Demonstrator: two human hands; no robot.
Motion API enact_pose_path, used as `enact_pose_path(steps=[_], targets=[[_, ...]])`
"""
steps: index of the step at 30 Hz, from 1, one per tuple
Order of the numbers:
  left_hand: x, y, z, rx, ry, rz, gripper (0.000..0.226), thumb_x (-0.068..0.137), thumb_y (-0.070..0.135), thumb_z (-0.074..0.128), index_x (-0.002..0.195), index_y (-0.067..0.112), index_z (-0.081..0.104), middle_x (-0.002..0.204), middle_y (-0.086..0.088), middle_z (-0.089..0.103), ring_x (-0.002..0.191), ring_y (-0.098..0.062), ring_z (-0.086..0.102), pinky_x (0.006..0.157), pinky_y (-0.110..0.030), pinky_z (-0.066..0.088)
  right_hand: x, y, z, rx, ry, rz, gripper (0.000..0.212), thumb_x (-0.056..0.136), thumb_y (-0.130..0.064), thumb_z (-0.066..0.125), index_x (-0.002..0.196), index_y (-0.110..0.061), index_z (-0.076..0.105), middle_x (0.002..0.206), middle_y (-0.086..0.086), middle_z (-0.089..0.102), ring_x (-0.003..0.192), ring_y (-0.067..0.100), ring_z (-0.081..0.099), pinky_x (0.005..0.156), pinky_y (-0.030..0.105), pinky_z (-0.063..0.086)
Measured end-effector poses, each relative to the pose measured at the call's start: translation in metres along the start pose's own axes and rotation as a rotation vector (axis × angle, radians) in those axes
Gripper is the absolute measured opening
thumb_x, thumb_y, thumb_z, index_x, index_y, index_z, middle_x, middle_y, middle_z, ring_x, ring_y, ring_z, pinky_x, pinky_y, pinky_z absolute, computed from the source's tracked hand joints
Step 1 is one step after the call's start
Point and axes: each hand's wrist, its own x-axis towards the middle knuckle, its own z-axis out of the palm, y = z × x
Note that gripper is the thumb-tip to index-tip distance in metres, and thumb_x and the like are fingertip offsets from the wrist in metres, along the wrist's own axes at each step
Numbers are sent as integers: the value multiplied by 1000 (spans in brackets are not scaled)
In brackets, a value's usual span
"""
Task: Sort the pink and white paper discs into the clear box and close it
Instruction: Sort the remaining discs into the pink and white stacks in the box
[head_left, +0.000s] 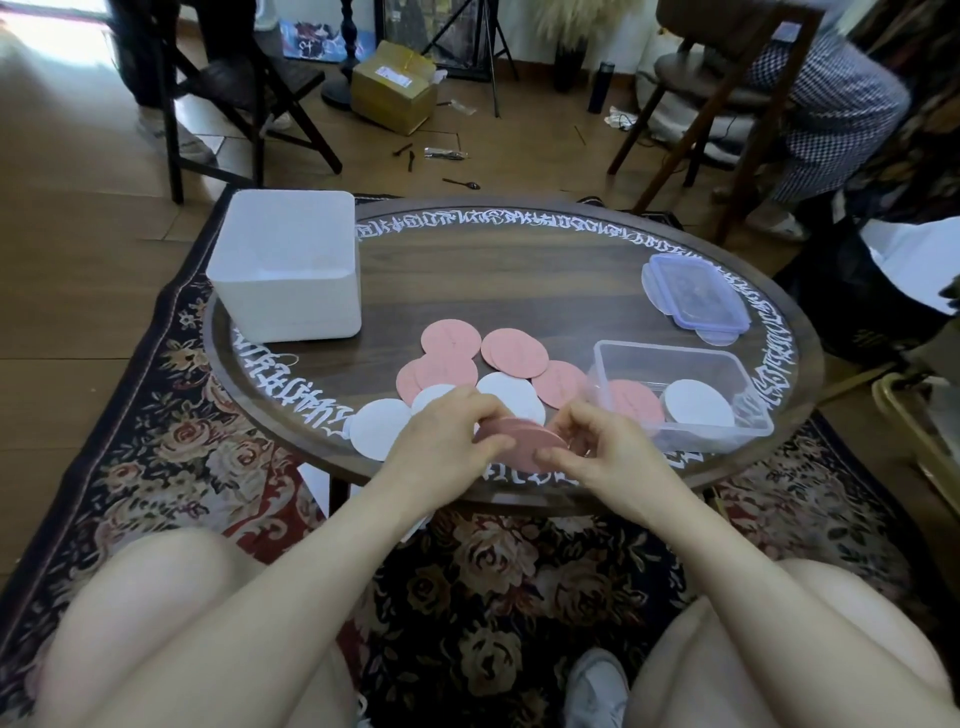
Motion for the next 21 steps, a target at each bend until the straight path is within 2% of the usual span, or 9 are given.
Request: enact_pose_path(steps=[2,4,8,12,15,21], targets=[[0,0,0,-43,-5,-8,8,81,23,68,89,26,66,79,16,53,68,1,45,68,-25,37,-1,1,0,-31,-5,-5,14,79,-21,72,77,-25,59,70,-9,61,62,9,52,65,34,46],[-1,-1,1,-46,-11,-9,10,80,22,68,88,27,67,78,17,53,67,3,45,66,-22,35,-2,1,0,-27,-7,-11,13,78,-19,73,78,-25,61,72,-9,62,62,8,52,64,32,46],[-1,2,2,-105,-48,10,11,80,20,68,86,29,67,83,13,58,66,6,46,63,-15,33,-4,-3,-3,25,-9,-36,15,78,-15,74,79,-24,63,73,-9,63,60,5,50,61,23,43],[-1,7,3,-143,-66,33,10,81,18,68,86,27,69,83,11,58,66,6,47,62,-10,34,-5,-5,-3,-2,-23,-57,14,78,-14,73,81,-24,62,76,-8,63,62,5,50,63,27,45],[-1,6,3,-118,-71,33,9,81,18,68,85,26,68,82,12,58,68,3,46,64,-13,34,-4,-3,-3,-13,-20,-46,15,78,-15,73,80,-25,62,76,-9,62,62,5,49,64,26,44],[-1,3,6,-81,-91,6,7,81,19,69,80,24,65,84,8,59,73,-8,49,74,-29,44,-4,0,-5,-91,-39,-26,13,78,-14,70,80,-22,60,74,-9,62,64,6,51,64,28,45]])
